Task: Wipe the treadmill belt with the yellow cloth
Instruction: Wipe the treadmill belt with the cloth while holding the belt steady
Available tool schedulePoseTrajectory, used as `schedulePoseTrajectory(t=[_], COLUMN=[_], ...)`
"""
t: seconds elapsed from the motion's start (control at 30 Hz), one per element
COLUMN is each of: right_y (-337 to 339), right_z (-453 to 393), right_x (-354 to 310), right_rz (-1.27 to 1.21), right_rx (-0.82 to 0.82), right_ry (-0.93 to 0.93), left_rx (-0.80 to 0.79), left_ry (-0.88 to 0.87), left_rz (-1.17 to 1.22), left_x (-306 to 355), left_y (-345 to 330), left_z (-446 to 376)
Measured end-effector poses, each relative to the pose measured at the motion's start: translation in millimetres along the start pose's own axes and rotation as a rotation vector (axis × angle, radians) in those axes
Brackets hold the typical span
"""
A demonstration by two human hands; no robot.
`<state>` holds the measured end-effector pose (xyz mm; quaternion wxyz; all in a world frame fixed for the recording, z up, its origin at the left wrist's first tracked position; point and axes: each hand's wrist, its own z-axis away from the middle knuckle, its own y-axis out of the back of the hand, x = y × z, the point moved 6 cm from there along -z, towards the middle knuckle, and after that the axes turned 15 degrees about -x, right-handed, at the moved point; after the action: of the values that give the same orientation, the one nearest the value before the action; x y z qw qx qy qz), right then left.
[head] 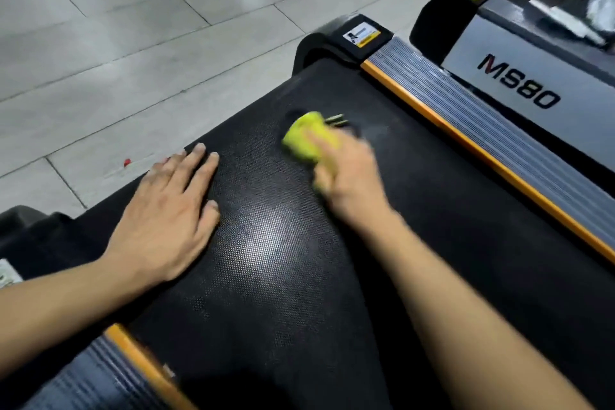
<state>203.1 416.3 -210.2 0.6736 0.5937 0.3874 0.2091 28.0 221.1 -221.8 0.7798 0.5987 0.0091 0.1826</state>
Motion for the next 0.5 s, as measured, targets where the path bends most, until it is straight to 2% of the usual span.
schedulePoseTrajectory(t=[0.1,0.17,0.23,0.3,0.43,0.5], right_y=[27.3,33.5,30.1,21.2,-12.1,-19.5], right_z=[-50.5,-64.5,-62.7,-52.7,-17.2,-9.7], right_x=[87.1,103.8,87.8,44.8,-77.3,-98.0], right_rz=[0.148,0.094,0.042,0.013,-0.029,-0.045], right_rx=[0.029,0.045,0.092,0.089,-0.072,-0.085], right_ry=[-0.366,-0.467,-0.488,-0.322,0.250,0.384], left_rx=[-0.005,-0.003,-0.002,0.009,0.028,0.029], left_ry=[0.013,0.027,0.026,0.020,0.030,0.027], left_rz=[-0.024,-0.034,-0.028,-0.028,-0.011,-0.013], left_x=[2.4,1.2,-0.3,0.7,1.3,0.8], left_y=[-2.1,-3.2,-4.2,-4.3,-1.7,-2.4], left_z=[-0.6,-1.1,-1.4,-2.4,-2.8,-2.1])
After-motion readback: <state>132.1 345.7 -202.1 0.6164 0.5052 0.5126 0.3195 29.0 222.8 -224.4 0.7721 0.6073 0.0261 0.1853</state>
